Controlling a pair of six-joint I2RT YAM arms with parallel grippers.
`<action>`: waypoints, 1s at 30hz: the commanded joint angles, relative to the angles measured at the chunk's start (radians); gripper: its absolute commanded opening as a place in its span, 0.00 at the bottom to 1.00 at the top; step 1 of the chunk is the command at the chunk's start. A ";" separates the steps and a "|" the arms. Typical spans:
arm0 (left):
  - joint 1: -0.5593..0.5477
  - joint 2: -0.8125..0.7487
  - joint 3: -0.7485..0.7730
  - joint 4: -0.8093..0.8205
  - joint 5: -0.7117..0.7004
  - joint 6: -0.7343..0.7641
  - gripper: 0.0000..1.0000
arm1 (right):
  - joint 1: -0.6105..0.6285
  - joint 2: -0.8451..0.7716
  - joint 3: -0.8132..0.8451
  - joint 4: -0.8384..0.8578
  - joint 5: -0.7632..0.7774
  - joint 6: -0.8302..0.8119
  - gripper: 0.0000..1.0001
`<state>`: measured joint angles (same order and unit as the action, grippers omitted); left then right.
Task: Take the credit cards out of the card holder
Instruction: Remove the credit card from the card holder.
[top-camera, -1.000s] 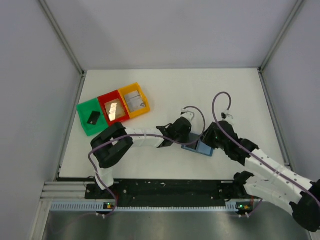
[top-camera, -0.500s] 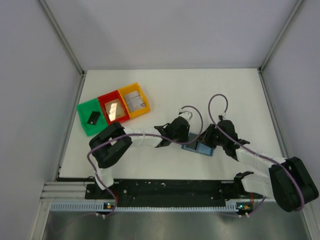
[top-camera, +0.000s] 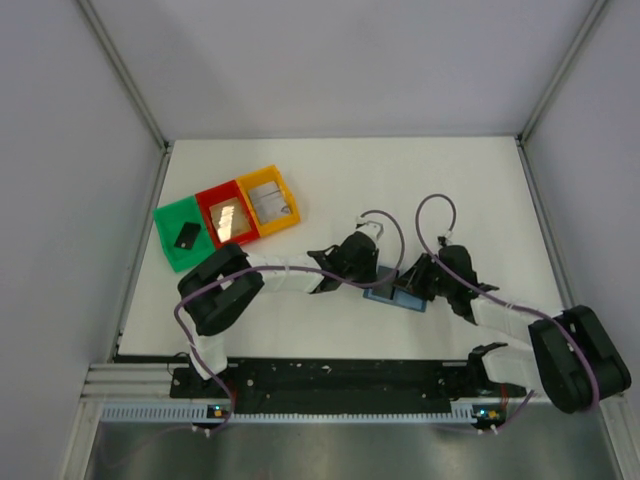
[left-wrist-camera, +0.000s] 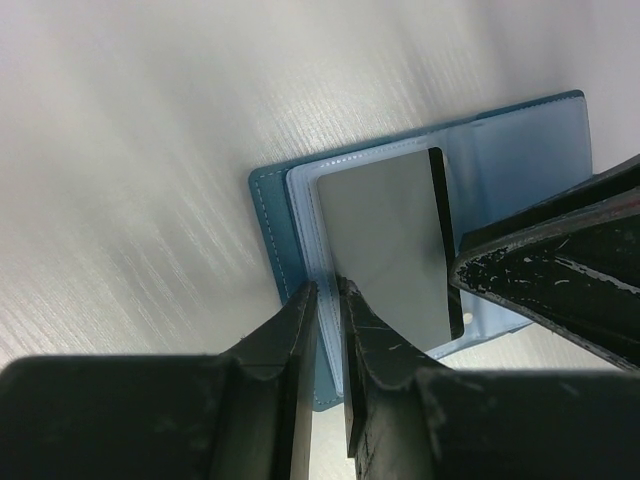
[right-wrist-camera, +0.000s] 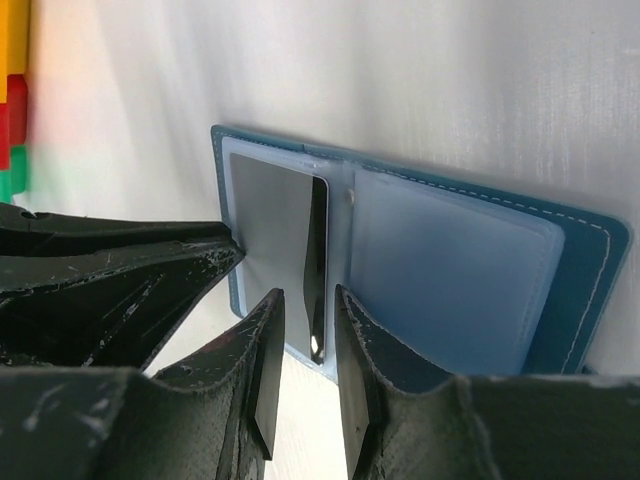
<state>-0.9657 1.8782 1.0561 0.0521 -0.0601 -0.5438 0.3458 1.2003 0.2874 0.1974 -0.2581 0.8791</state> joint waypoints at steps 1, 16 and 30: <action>-0.002 0.062 -0.067 -0.198 0.029 0.007 0.18 | -0.019 0.057 -0.017 0.105 -0.055 -0.031 0.27; 0.019 0.044 -0.137 -0.161 0.052 -0.033 0.17 | -0.060 0.151 -0.090 0.342 -0.174 -0.018 0.04; 0.018 0.044 -0.162 -0.143 0.095 -0.059 0.14 | -0.062 0.219 -0.088 0.580 -0.320 -0.032 0.00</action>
<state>-0.9295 1.8462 0.9730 0.1299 -0.0048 -0.6098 0.2737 1.4113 0.1886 0.6453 -0.4671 0.8570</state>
